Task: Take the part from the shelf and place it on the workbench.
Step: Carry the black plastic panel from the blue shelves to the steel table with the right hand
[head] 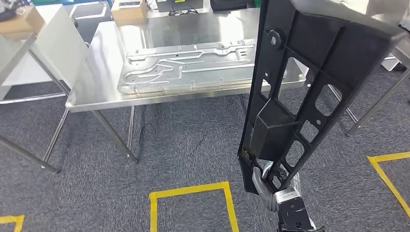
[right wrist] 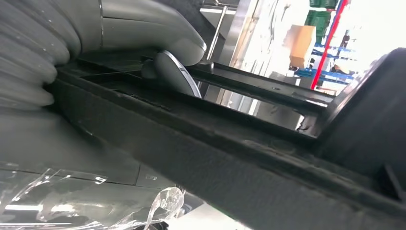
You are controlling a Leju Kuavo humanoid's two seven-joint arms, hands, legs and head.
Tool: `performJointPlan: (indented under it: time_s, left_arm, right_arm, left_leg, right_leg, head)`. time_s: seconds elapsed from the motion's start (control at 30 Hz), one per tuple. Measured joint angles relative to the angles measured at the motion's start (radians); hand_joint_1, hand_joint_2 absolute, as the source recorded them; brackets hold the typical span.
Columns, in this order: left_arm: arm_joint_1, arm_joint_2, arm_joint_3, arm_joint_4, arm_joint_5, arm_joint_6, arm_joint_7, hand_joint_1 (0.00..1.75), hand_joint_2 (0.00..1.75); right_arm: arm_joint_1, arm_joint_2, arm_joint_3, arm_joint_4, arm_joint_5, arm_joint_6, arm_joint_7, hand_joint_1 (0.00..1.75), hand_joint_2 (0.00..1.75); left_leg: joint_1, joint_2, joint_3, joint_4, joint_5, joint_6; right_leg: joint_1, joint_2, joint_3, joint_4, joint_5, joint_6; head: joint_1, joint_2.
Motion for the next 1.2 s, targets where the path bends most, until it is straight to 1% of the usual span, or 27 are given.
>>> performJointPlan:
  time_s: [0.03,0.1,0.13,0.17,0.2,0.3,0.33,0.37,0.4,0.47,0.5,0.53,0.6,0.63,0.67,0.7,0.73,0.8,0.83,0.87,0.97,1.0,1.03,1.1,1.13,1.17,1.2]
  left_arm:
    - [-0.001,0.0,0.0,0.0,0.0,0.0,0.0,0.0,1.75]
    - [-0.001,0.0,0.0,0.0,0.0,-0.001,-0.001,0.0,1.75]
    - [0.001,0.0,0.0,0.0,0.0,-0.002,-0.001,0.0,1.75]
    - [0.003,0.0,0.0,0.0,0.0,-0.002,-0.001,0.0,1.75]
    - [0.004,0.0,0.0,0.0,0.001,-0.002,-0.001,0.0,1.75]
    - [0.006,0.003,0.0,0.001,0.002,-0.003,-0.001,0.0,1.75]
    - [0.006,0.004,0.0,0.001,0.003,-0.004,-0.001,0.0,1.75]
    - [0.007,0.006,0.0,0.001,0.003,-0.005,-0.001,0.0,1.75]
    - [0.007,0.006,0.0,0.001,0.003,-0.005,0.0,0.0,1.75]
    - [0.008,0.008,0.001,0.001,0.006,-0.007,0.0,0.0,1.75]
    - [0.007,0.008,0.001,0.001,0.008,-0.007,0.0,0.0,1.75]
    - [0.005,0.008,0.002,0.001,0.013,-0.007,0.0,0.0,1.75]
    - [0.002,0.009,0.004,0.001,0.023,-0.008,0.001,0.0,1.75]
    - [0.003,0.009,0.005,0.001,0.027,-0.009,0.001,0.0,1.75]
    - [0.004,0.009,0.005,0.001,0.029,-0.01,0.001,0.0,1.75]
    - [0.006,0.009,0.005,0.001,0.031,-0.01,0.001,0.0,1.75]
    - [0.007,0.009,0.006,0.001,0.033,-0.011,0.002,0.0,1.75]
    - [0.008,0.009,0.006,0.001,0.037,-0.013,0.002,0.0,1.75]
    - [0.007,0.009,0.006,0.001,0.038,-0.014,0.002,0.0,1.75]
    - [0.007,0.009,0.006,0.001,0.039,-0.016,0.003,0.0,1.75]
    - [0.005,0.01,0.007,0.001,0.043,-0.017,0.005,0.0,1.75]
    - [0.003,0.011,0.008,0.001,0.044,-0.017,0.006,0.0,1.75]
    - [0.002,0.011,0.009,0.001,0.045,-0.017,0.009,0.0,1.75]
    - [0.0,0.011,0.012,0.001,0.048,-0.017,0.013,0.0,1.75]
    - [0.001,0.011,0.014,0.001,0.051,-0.017,0.016,0.0,1.75]
    - [0.002,0.011,0.016,0.001,0.053,-0.017,0.017,0.0,1.75]
    - [0.004,0.011,0.018,0.001,0.055,-0.018,0.018,0.0,1.75]
  right_arm:
    - [-0.001,0.0,0.0,0.0,0.0,0.001,0.0,1.75,1.75]
    - [-0.002,0.0,0.001,0.0,0.0,0.003,0.0,1.75,1.75]
    - [-0.002,0.0,0.001,0.0,0.0,0.004,0.0,1.75,1.75]
    - [-0.002,0.0,0.002,0.0,0.0,0.005,0.0,1.75,1.75]
    - [-0.003,0.001,0.002,0.001,0.0,0.006,0.0,1.75,1.75]
    - [-0.01,0.004,0.007,0.002,0.0,0.01,-0.002,1.75,1.75]
    - [-0.012,0.006,0.008,0.002,0.0,0.012,-0.002,1.75,1.75]
    - [-0.013,0.007,0.01,0.003,0.0,0.013,-0.003,1.75,1.75]
    - [-0.014,0.008,0.01,0.003,0.001,0.015,-0.004,1.75,1.75]
    - [-0.014,0.01,0.012,0.004,0.001,0.017,-0.006,1.75,1.75]
    - [-0.016,0.01,0.014,0.004,0.003,0.019,-0.007,1.75,1.75]
    - [-0.017,0.01,0.015,0.005,0.006,0.021,-0.008,1.75,1.75]
    - [-0.016,0.01,0.018,0.005,0.012,0.022,-0.01,1.75,1.75]
    - [-0.015,0.01,0.02,0.006,0.014,0.023,-0.011,1.75,1.75]
    - [-0.014,0.01,0.022,0.007,0.017,0.024,-0.012,1.75,1.75]
    - [-0.013,0.011,0.025,0.008,0.02,0.024,-0.012,1.75,1.75]
    - [-0.013,0.011,0.027,0.009,0.023,0.025,-0.012,1.75,1.75]
    - [-0.013,0.012,0.031,0.01,0.032,0.025,-0.011,1.75,1.75]
    - [-0.013,0.014,0.033,0.01,0.036,0.025,-0.01,1.75,1.75]
    - [-0.013,0.015,0.035,0.011,0.04,0.026,-0.01,1.75,1.75]
    - [-0.016,0.022,0.042,0.012,0.049,0.027,-0.006,1.75,1.75]
    - [-0.017,0.023,0.043,0.012,0.054,0.028,-0.005,1.75,1.75]
    - [-0.018,0.026,0.045,0.012,0.059,0.029,-0.003,1.75,1.75]
    - [-0.019,0.029,0.05,0.012,0.068,0.03,0.002,1.75,1.75]
    - [-0.019,0.031,0.054,0.012,0.071,0.031,0.005,1.75,1.75]
    - [-0.018,0.032,0.057,0.012,0.075,0.031,0.007,1.75,1.75]
    - [-0.017,0.033,0.058,0.012,0.078,0.032,0.009,1.75,1.75]
  left_leg:
    - [0.005,0.001,-0.039,0.073,-0.026,-0.009]
    - [0.017,0.002,-0.134,0.222,-0.085,-0.021]
    - [0.02,0.002,-0.169,0.259,-0.102,-0.024]
    - [0.022,0.002,-0.185,0.256,-0.1,-0.024]
    - [0.021,0.002,-0.182,0.214,-0.075,-0.021]
    - [0.007,0.003,-0.132,-0.009,0.078,0.005]
    - [0.001,0.003,-0.122,-0.058,0.111,0.014]
    - [-0.003,0.002,-0.116,-0.086,0.124,0.018]
    - [-0.004,0.001,-0.109,-0.095,0.124,0.021]
    - [0.003,0.002,-0.082,-0.1,0.13,0.028]
    - [0.005,0.004,-0.068,-0.1,0.13,0.034]
    - [0.006,0.005,-0.057,-0.1,0.128,0.039]
    - [0.004,0.006,-0.042,-0.099,0.113,0.046]
    - [0.004,0.005,-0.033,-0.099,0.104,0.047]
    - [0.003,0.003,-0.022,-0.099,0.095,0.047]
    - [0.003,0.001,-0.008,-0.099,0.084,0.046]
    - [0.003,-0.001,0.008,-0.099,0.072,0.044]
    - [0.001,-0.004,0.031,-0.099,0.05,0.038]
    - [-0.001,-0.005,0.039,-0.101,0.04,0.034]
    - [-0.003,-0.006,0.047,-0.101,0.033,0.029]
    - [-0.006,-0.005,0.06,-0.084,0.016,0.014]
    - [-0.004,-0.004,0.043,-0.051,0.001,0.006]
    - [0.001,-0.003,0.01,0.01,-0.026,-0.003]
    - [0.014,-0.002,-0.086,0.172,-0.094,-0.021]
    - [0.02,-0.002,-0.129,0.233,-0.116,-0.026]
    - [0.024,-0.002,-0.155,0.255,-0.118,-0.029]
    - [0.027,-0.002,-0.16,0.234,-0.094,-0.03]
  right_leg:
    - [0.0,0.0,0.008,-0.001,-0.004,-0.002]
    - [0.0,0.0,0.021,-0.002,-0.017,-0.003]
    - [-0.001,0.001,0.029,-0.002,-0.026,-0.003]
    - [-0.001,0.001,0.041,-0.002,-0.036,-0.002]
    - [0.0,0.001,0.054,-0.003,-0.045,0.0]
    - [0.0,0.003,0.093,-0.016,-0.068,0.007]
    - [0.0,0.005,0.102,-0.023,-0.074,0.012]
    - [0.001,0.007,0.11,-0.023,-0.077,0.018]
    - [0.003,0.009,0.116,-0.021,-0.08,0.023]
    - [0.006,0.008,0.118,0.014,-0.096,0.032]
    - [0.007,0.007,0.101,0.059,-0.115,0.035]
    - [0.007,0.006,0.066,0.127,-0.142,0.038]
    - [0.007,0.005,-0.032,0.279,-0.204,0.04]
    - [0.008,0.005,-0.072,0.325,-0.225,0.04]
    - [0.008,0.005,-0.095,0.333,-0.229,0.039]
    - [0.009,0.005,-0.101,0.304,-0.21,0.038]
    - [0.01,0.005,-0.091,0.242,-0.166,0.034]
    - [0.015,0.005,-0.063,0.093,-0.046,0.024]
    - [0.017,0.005,-0.053,0.042,-0.001,0.02]
    - [0.018,0.005,-0.047,0.012,0.025,0.015]
    - [0.01,0.004,-0.029,-0.004,0.034,0.003]
    - [0.008,0.002,-0.023,-0.006,0.032,-0.001]
    - [0.006,0.002,-0.019,-0.006,0.029,-0.003]
    - [0.006,0.002,-0.014,-0.007,0.019,-0.006]
    - [0.005,0.003,-0.01,-0.006,0.014,-0.005]
    - [0.005,0.003,-0.004,-0.006,0.008,-0.004]
    - [0.004,0.004,0.004,-0.006,0.001,-0.003]
  head:
    - [0.0,0.0]
    - [0.001,0.0]
    - [0.001,0.0]
    - [0.0,0.0]
    - [0.0,0.0]
    - [0.0,0.0]
    - [0.0,0.0]
    - [0.0,0.0]
    - [0.001,0.0]
    - [0.001,0.0]
    - [0.002,0.0]
    - [0.002,0.0]
    - [0.002,0.0]
    - [0.002,0.0]
    - [0.002,0.0]
    - [0.002,0.0]
    - [0.002,0.0]
    - [0.002,0.0]
    - [0.001,0.0]
    - [0.001,0.0]
    - [0.001,0.0]
    - [0.001,0.0]
    - [0.001,0.0]
    - [0.001,0.0]
    - [0.001,0.0]
    - [0.001,0.0]
    - [0.0,0.0]
